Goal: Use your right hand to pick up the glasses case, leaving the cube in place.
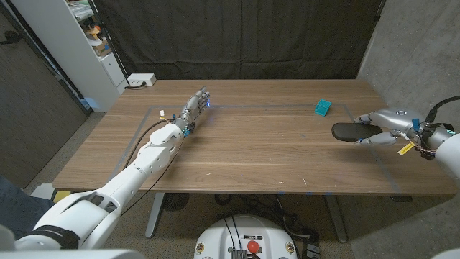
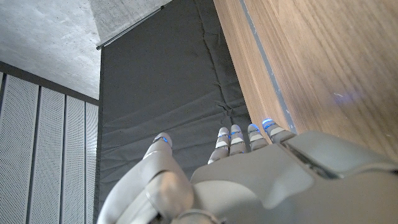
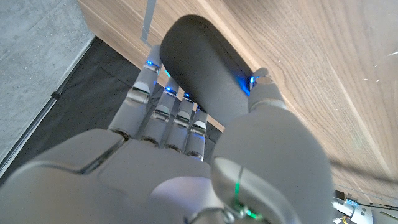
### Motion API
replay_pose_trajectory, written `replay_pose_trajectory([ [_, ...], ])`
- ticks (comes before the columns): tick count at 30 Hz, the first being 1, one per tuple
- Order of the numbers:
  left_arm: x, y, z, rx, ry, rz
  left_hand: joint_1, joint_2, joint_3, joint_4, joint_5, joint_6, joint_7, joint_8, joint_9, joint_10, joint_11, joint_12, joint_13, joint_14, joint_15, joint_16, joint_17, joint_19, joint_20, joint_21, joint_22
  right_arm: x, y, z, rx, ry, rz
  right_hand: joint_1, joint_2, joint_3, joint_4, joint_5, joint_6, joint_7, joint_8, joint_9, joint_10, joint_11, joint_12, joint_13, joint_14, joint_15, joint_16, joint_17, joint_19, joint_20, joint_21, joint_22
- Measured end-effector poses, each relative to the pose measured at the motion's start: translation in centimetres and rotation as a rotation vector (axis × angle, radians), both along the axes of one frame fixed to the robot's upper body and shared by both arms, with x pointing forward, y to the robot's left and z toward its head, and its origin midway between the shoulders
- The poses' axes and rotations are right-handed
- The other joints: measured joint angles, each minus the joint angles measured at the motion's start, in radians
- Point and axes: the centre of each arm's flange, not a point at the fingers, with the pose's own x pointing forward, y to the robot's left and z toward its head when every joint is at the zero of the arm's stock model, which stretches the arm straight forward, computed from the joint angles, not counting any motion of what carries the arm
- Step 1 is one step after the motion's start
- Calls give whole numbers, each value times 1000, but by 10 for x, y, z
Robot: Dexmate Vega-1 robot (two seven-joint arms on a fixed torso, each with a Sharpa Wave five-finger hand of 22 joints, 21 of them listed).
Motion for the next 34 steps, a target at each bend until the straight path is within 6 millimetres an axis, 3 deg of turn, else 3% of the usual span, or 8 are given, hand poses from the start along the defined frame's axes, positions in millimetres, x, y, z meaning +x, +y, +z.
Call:
replay_pose_trajectory([
  [23,5,6,4,-6,-7,-7,0,0,4,-4,0,0,0,0,0,0,0,0,0,0,0,0,0,0,0,0,0,-17,11,27,1,-45,-3,0,0,0,0,-11,16,16,-4,0,18,0,0,-5,14,4,-1,-5,0,0,-6,1],
  [34,5,8,5,-12,-11,-13,0,0,1,-8,-4,0,0,0,0,0,0,0,0,0,0,0,0,0,0,0,0,-20,14,34,11,-55,2,0,0,0,0,-19,16,16,5,0,27,-9,0,-6,18,0,-7,-6,0,0,-6,0],
])
